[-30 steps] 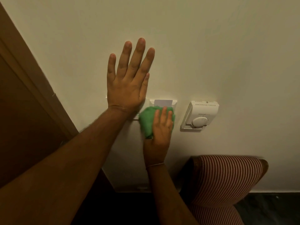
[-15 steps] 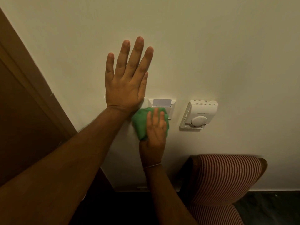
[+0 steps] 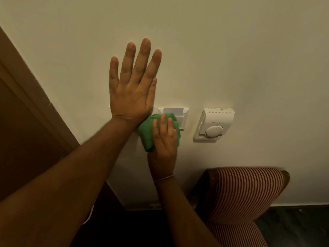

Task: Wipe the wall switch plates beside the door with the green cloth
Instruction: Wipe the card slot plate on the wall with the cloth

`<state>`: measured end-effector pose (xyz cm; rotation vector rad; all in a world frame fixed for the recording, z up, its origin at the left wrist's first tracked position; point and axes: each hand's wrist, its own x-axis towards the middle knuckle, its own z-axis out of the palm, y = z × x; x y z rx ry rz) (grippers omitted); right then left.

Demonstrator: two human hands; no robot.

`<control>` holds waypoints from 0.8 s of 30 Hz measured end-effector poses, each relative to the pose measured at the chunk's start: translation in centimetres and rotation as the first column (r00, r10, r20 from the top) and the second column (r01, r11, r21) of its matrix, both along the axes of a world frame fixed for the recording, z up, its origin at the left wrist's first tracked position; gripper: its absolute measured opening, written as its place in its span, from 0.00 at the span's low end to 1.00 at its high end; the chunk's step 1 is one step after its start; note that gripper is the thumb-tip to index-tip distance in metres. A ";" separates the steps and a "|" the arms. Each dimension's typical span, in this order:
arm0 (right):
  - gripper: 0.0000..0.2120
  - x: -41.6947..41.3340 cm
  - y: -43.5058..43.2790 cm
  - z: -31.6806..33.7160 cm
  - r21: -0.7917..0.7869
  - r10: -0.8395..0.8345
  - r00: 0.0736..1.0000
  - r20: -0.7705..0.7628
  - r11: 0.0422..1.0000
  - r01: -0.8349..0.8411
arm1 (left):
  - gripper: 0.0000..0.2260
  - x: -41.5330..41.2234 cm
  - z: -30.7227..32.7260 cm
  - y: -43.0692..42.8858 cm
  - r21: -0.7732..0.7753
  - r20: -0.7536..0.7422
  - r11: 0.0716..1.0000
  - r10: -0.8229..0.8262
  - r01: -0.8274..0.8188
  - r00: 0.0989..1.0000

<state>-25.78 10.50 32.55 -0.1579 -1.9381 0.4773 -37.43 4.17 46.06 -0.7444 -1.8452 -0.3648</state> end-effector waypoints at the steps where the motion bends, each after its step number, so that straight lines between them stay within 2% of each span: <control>1: 0.32 0.3 0.9 -0.1 -0.019 -0.040 0.999 -0.013 0.999 0.040 | 0.29 0.1 0.0 -0.1 -0.007 0.004 1.000 0.001 -0.001 1.000; 3: 0.36 0.8 2.6 -0.1 -0.170 -0.154 0.987 -0.044 0.975 0.144 | 0.29 0.2 0.2 -0.1 -0.020 0.008 1.000 0.016 -0.015 1.000; 5: 0.40 0.6 3.1 0.0 -0.322 -0.207 0.975 -0.083 0.931 0.171 | 0.29 0.2 0.3 -0.1 -0.029 0.011 0.999 0.036 -0.036 0.999; 7: 0.42 0.0 1.7 0.1 -0.370 -0.203 0.973 -0.108 0.917 0.150 | 0.29 0.1 0.3 -0.1 -0.027 0.008 0.999 0.030 -0.030 1.000; 8: 0.42 -0.4 0.8 0.0 -0.349 -0.177 0.979 -0.105 0.928 0.130 | 0.29 0.1 0.2 -0.1 -0.022 0.004 1.000 0.019 -0.019 1.000; 10: 0.39 -0.8 -0.9 -0.5 -0.209 -0.097 0.993 -0.070 0.975 0.080 | 0.29 0.0 -0.1 0.0 -0.009 -0.006 1.000 0.001 -0.001 1.000; 13: 0.29 -0.8 -0.5 -1.1 -0.013 -0.029 0.999 -0.031 1.000 0.029 | 0.29 -0.1 0.0 0.1 0.005 -0.011 1.000 -0.012 0.012 1.000; 15: 0.30 -0.1 1.1 -1.4 -0.046 -0.077 0.996 -0.036 0.996 0.075 | 0.29 -0.1 0.1 0.1 0.008 -0.009 1.000 -0.001 0.001 1.000; 17: 0.37 0.6 2.4 -1.4 -0.221 -0.155 0.987 -0.046 0.965 0.141 | 0.29 -0.1 0.1 0.0 0.004 -0.019 1.000 0.008 -0.008 1.000; 19: 0.37 0.5 2.2 -1.4 -0.361 -0.194 0.978 -0.075 0.920 0.155 | 0.30 -0.2 0.0 0.0 -0.004 -0.025 1.000 0.017 -0.017 1.000; 20: 0.36 0.3 1.5 -1.4 -0.380 -0.182 0.980 -0.079 0.914 0.139 | 0.30 -0.2 0.0 0.0 -0.006 -0.026 1.000 0.017 -0.017 1.000; 21: 0.35 0.0 0.6 -1.5 -0.355 -0.155 0.985 -0.073 0.927 0.119 | 0.30 -0.2 0.0 0.0 -0.003 -0.026 1.000 0.013 -0.013 1.000; 24: 0.29 -0.5 -1.8 -2.1 -0.145 -0.006 1.000 -0.024 0.989 0.002 | 0.29 -0.2 -0.1 0.0 0.014 -0.029 1.000 -0.003 0.003 1.000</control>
